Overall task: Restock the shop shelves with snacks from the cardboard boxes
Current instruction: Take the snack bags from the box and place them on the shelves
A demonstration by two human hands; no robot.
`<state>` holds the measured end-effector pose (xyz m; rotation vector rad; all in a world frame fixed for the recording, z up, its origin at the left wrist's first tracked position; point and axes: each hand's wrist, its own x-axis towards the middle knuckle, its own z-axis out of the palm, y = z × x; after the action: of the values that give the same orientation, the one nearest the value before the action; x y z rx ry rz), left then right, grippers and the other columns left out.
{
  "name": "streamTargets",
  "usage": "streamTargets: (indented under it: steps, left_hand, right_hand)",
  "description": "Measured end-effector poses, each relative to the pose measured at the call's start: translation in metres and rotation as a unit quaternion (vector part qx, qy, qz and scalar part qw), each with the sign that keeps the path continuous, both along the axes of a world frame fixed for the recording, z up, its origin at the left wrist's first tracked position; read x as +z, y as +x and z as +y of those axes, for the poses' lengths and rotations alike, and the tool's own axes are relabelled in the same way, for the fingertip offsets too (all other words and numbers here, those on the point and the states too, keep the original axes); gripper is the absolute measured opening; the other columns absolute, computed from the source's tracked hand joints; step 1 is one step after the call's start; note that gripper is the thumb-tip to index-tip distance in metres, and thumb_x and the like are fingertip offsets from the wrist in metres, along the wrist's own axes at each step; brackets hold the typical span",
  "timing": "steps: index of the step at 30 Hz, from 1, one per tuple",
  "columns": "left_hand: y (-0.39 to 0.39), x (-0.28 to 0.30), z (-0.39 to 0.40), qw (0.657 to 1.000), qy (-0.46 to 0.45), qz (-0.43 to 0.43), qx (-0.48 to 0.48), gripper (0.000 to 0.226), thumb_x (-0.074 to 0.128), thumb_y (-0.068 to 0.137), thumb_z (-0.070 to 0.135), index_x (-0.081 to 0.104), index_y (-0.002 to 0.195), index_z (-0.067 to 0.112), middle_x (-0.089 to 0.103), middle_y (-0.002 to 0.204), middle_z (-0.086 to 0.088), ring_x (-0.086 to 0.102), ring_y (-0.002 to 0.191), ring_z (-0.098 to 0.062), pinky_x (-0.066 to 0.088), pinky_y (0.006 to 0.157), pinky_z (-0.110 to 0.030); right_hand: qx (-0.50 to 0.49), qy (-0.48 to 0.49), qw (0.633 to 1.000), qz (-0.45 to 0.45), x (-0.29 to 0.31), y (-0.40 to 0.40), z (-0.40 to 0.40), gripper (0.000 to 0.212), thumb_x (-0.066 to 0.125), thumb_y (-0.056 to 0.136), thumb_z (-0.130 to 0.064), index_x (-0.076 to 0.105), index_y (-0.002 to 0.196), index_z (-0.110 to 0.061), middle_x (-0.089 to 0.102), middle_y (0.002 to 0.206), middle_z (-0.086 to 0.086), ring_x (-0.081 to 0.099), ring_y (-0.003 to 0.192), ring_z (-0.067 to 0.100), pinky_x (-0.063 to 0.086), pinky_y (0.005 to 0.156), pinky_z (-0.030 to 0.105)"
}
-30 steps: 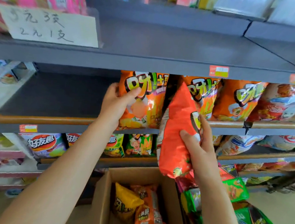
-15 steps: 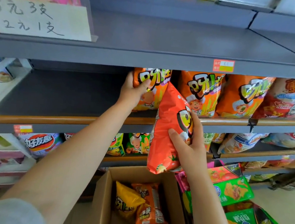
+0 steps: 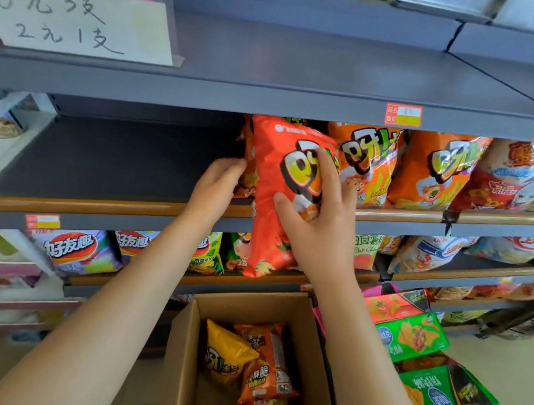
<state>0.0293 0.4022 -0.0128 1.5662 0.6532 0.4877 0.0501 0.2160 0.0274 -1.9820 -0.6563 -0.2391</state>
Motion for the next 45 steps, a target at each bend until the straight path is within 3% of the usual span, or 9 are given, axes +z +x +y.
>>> streamTargets:
  steps: [4,9,12,15,20,26,36,41,45]
  left_hand:
    - [-0.009,-0.003,0.001,1.0,0.0,0.014,-0.007,0.018,0.051,0.098,0.048,0.064,0.102,0.036,0.066,0.114,0.006,0.061,0.111,-0.012,0.05,0.1,-0.04]
    - [-0.005,0.014,0.01,0.999,-0.034,-0.002,-0.033,0.038,0.049,0.101,0.045,0.06,0.127,0.02,0.066,0.122,-0.004,0.066,0.108,-0.016,0.057,0.093,-0.041]
    - [0.0,0.021,0.011,0.998,-0.022,-0.007,-0.059,0.018,0.05,0.101,0.034,0.061,0.115,0.034,0.066,0.12,0.005,0.063,0.109,-0.011,0.051,0.102,-0.039]
    - [0.005,0.022,0.012,0.993,0.017,0.028,-0.114,0.036,0.055,0.091,0.029,0.055,0.124,0.043,0.062,0.119,0.015,0.06,0.112,-0.008,0.047,0.103,-0.035]
    - [0.014,0.013,0.017,0.988,0.038,0.058,-0.14,0.09,0.075,0.074,0.06,0.027,0.15,0.048,0.057,0.134,0.017,0.06,0.115,-0.008,0.05,0.099,-0.033]
    - [0.031,0.003,0.026,0.986,0.085,0.043,-0.134,0.079,0.078,0.078,0.052,0.039,0.145,0.04,0.059,0.129,0.017,0.061,0.113,-0.006,0.053,0.094,-0.029]
    - [0.053,-0.005,0.047,0.986,0.121,0.016,-0.114,0.086,0.09,0.065,0.038,0.048,0.139,0.035,0.063,0.128,0.015,0.061,0.115,-0.004,0.052,0.101,-0.037]
    - [0.058,-0.001,0.027,0.978,0.126,0.042,-0.162,0.065,0.073,0.085,0.049,0.041,0.141,0.043,0.057,0.124,0.028,0.055,0.113,0.006,0.046,0.097,-0.023]
    - [0.049,0.003,0.012,0.972,0.172,0.07,-0.141,0.074,0.067,0.086,0.059,0.035,0.149,0.038,0.054,0.133,0.023,0.051,0.121,-0.001,0.04,0.095,-0.017]
  right_hand:
    - [-0.045,-0.053,0.992,-0.109,0.002,0.019,0.04,0.078,0.064,0.082,-0.053,0.034,0.151,-0.034,0.049,0.115,0.007,0.053,0.104,0.029,0.052,0.084,0.051]
    - [-0.121,-0.078,0.982,-0.122,-0.004,0.048,0.08,0.087,0.068,0.08,-0.05,0.035,0.152,-0.012,0.054,0.121,0.015,0.053,0.112,0.036,0.046,0.083,0.047]
    - [-0.135,-0.044,0.985,-0.102,-0.01,0.06,0.099,0.093,0.068,0.079,-0.053,0.035,0.148,0.001,0.054,0.122,0.018,0.054,0.112,0.036,0.049,0.084,0.05]
    - [-0.136,-0.03,0.986,-0.094,-0.017,0.067,0.113,0.098,0.059,0.081,-0.066,0.038,0.146,0.005,0.054,0.125,0.023,0.054,0.113,0.039,0.048,0.088,0.052]
    - [0.037,0.058,0.997,0.046,-0.027,0.072,0.084,0.086,0.059,0.093,-0.045,0.012,0.159,-0.016,0.026,0.156,0.013,0.024,0.145,0.023,0.025,0.112,0.031]
    - [0.091,-0.043,0.983,0.154,-0.056,0.096,0.051,0.098,0.054,0.073,-0.086,0.034,0.149,-0.028,0.053,0.14,-0.003,0.049,0.132,0.017,0.045,0.108,0.045]
    - [0.107,-0.061,0.985,0.123,-0.05,0.116,0.061,0.102,0.069,0.074,-0.07,0.021,0.155,-0.03,0.048,0.145,-0.002,0.045,0.135,0.017,0.046,0.106,0.046]
    - [0.042,-0.102,0.99,0.092,-0.056,0.11,0.047,0.085,0.055,0.087,-0.065,0.031,0.151,-0.015,0.049,0.142,0.007,0.048,0.128,0.02,0.048,0.101,0.037]
    - [-0.031,-0.026,0.999,-0.014,-0.062,0.082,0.038,0.063,0.061,0.098,-0.035,0.04,0.146,-0.002,0.049,0.137,0.012,0.042,0.113,0.005,0.033,0.09,0.004]
